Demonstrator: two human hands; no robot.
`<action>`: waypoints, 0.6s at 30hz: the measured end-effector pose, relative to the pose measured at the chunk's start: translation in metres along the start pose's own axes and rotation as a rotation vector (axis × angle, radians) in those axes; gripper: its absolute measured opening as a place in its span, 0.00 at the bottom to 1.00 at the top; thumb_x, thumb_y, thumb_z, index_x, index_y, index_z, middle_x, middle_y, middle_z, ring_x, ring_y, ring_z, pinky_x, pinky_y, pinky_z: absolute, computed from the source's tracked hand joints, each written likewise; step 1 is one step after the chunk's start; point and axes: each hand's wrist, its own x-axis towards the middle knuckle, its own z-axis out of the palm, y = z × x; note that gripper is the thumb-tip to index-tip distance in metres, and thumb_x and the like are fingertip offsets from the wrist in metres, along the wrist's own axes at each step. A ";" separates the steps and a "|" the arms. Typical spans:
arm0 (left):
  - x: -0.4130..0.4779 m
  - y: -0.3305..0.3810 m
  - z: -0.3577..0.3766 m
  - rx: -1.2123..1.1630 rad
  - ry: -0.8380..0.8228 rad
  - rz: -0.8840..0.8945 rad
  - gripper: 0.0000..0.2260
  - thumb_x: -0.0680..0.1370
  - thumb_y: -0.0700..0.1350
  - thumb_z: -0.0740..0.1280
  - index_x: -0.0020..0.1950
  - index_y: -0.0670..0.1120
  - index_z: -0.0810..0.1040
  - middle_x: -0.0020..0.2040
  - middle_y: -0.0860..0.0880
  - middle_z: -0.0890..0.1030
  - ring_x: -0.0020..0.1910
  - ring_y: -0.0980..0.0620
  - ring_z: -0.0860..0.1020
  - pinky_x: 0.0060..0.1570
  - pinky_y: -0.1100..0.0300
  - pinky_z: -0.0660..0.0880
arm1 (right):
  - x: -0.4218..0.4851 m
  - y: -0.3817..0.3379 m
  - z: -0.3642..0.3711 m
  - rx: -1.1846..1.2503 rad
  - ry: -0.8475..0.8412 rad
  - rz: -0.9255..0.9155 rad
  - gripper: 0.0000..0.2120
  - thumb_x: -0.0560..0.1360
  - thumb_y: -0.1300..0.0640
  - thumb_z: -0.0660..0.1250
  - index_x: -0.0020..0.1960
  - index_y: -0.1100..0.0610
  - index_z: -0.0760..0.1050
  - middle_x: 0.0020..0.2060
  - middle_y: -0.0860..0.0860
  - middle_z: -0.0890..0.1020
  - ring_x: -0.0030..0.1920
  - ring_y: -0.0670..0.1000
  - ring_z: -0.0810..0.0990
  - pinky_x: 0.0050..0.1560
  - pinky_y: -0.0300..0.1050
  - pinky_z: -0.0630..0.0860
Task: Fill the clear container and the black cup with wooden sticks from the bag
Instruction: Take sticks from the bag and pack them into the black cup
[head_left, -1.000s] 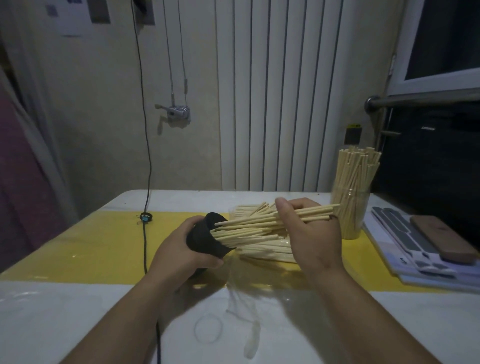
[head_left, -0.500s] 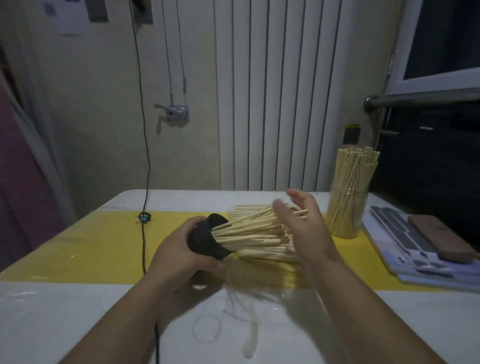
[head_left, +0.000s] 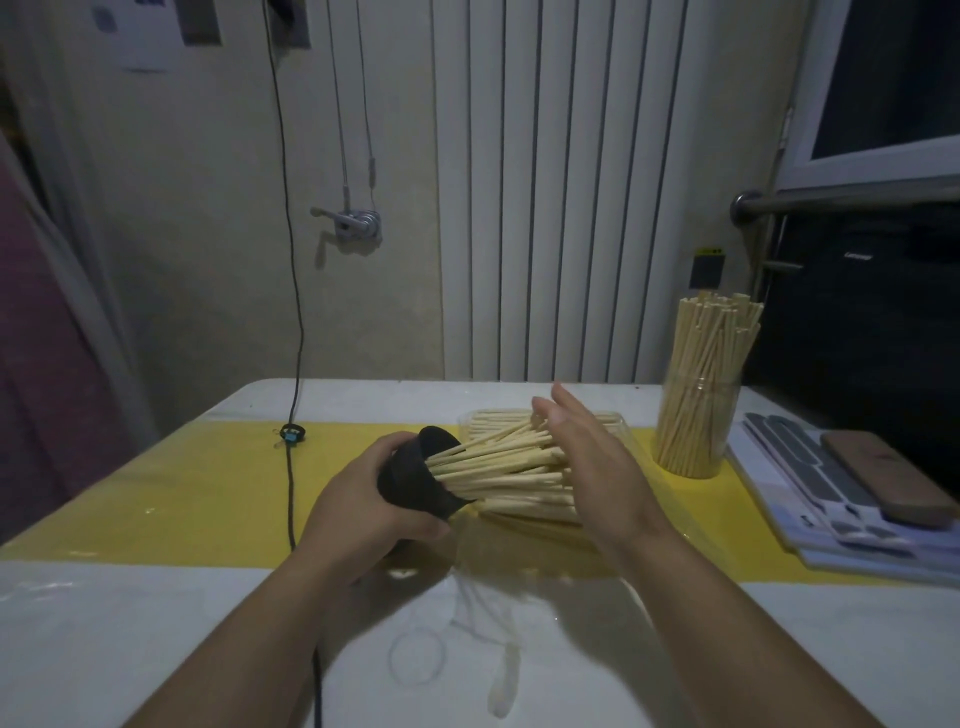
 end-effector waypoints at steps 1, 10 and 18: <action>0.000 0.000 0.000 -0.005 0.004 0.000 0.34 0.51 0.46 0.79 0.53 0.67 0.77 0.48 0.63 0.83 0.46 0.61 0.81 0.46 0.55 0.79 | 0.000 0.001 0.000 -0.008 -0.012 -0.012 0.18 0.84 0.49 0.54 0.71 0.46 0.73 0.71 0.36 0.69 0.70 0.36 0.65 0.64 0.31 0.62; 0.001 -0.002 0.000 -0.111 0.040 -0.043 0.33 0.52 0.43 0.78 0.55 0.62 0.78 0.48 0.59 0.84 0.46 0.58 0.82 0.37 0.64 0.75 | 0.009 0.017 -0.016 -0.061 0.270 0.047 0.11 0.75 0.61 0.61 0.43 0.49 0.79 0.43 0.48 0.83 0.50 0.53 0.82 0.53 0.54 0.79; -0.001 0.000 -0.001 -0.137 0.064 -0.064 0.34 0.52 0.42 0.80 0.55 0.62 0.77 0.46 0.60 0.83 0.43 0.63 0.81 0.37 0.67 0.73 | 0.003 0.020 -0.011 -0.284 0.104 0.039 0.10 0.70 0.60 0.60 0.38 0.45 0.74 0.33 0.49 0.81 0.38 0.56 0.81 0.43 0.59 0.80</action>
